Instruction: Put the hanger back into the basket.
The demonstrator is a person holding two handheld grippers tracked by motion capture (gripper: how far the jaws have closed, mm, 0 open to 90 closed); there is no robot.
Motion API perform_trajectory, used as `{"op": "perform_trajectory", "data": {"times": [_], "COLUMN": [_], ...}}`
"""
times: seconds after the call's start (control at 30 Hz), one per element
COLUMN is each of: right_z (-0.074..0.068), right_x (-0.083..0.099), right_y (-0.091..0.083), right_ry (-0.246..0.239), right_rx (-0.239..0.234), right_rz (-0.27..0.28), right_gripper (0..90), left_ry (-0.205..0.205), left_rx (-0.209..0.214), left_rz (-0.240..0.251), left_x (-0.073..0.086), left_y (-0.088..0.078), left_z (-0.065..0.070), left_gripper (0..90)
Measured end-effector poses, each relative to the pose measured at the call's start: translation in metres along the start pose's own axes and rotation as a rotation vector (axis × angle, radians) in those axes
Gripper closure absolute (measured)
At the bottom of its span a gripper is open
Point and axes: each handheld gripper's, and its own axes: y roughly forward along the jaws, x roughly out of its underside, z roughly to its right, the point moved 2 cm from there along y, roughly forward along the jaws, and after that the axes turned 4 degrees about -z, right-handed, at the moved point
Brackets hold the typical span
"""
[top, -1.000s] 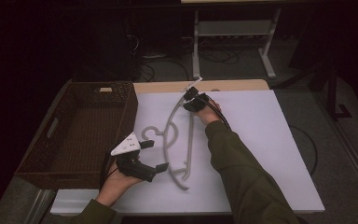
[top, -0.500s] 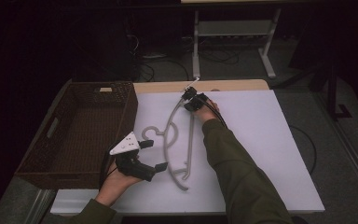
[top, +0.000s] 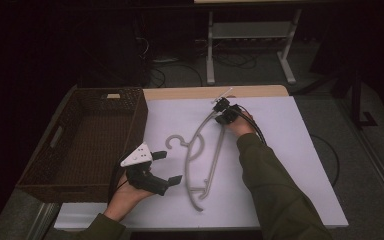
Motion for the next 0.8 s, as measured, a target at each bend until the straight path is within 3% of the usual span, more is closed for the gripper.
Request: {"op": "perform_trajectory", "data": {"times": [0.13,0.17,0.2,0.23,0.3,0.53,0.6,0.7,0.77,0.8], "right_z": [0.006,0.010,0.010,0.015,0.018,0.020,0.020,0.014,0.005,0.005], "right_x": [0.016,0.029,0.029,0.044,0.054,0.087,0.093,0.100,0.106,0.106], "right_y": [-0.010,-0.017,-0.017,-0.024,-0.029,-0.045,-0.049,-0.066,-0.076,-0.076], "right_ry": [-0.005,0.002,0.002,0.019,0.026,0.047,0.053,0.045,0.001,0.001], "right_rx": [0.005,0.010,0.010,0.002,0.011,0.011,0.009,-0.016,-0.032,-0.032], "right_rz": [-0.002,-0.009,-0.009,-0.009,-0.014,-0.014,0.005,0.077,0.097,0.097], "right_gripper": [89.8,89.8,89.8,89.8,89.8,89.7,89.7,89.6,89.7,89.7], "left_ry": [0.006,0.005,0.005,0.007,0.004,0.009,0.009,0.011,0.013,0.013], "left_rx": [0.001,0.004,0.004,0.003,0.005,0.007,0.010,0.012,0.009,0.009], "left_rz": [-0.006,-0.005,-0.005,-0.011,-0.007,-0.010,-0.010,-0.008,-0.019,-0.019], "left_x": [0.000,0.000,0.000,0.000,0.000,0.000,-0.001,-0.001,0.000,0.000], "left_y": [0.001,0.002,0.002,0.002,0.002,0.004,0.004,0.005,0.004,0.004], "left_z": [0.001,0.002,0.002,0.003,0.004,0.005,0.005,0.006,0.004,0.004], "left_gripper": [0.0,0.0,0.0,0.0,0.0,0.0,0.0,0.0,0.0,0.0]}}
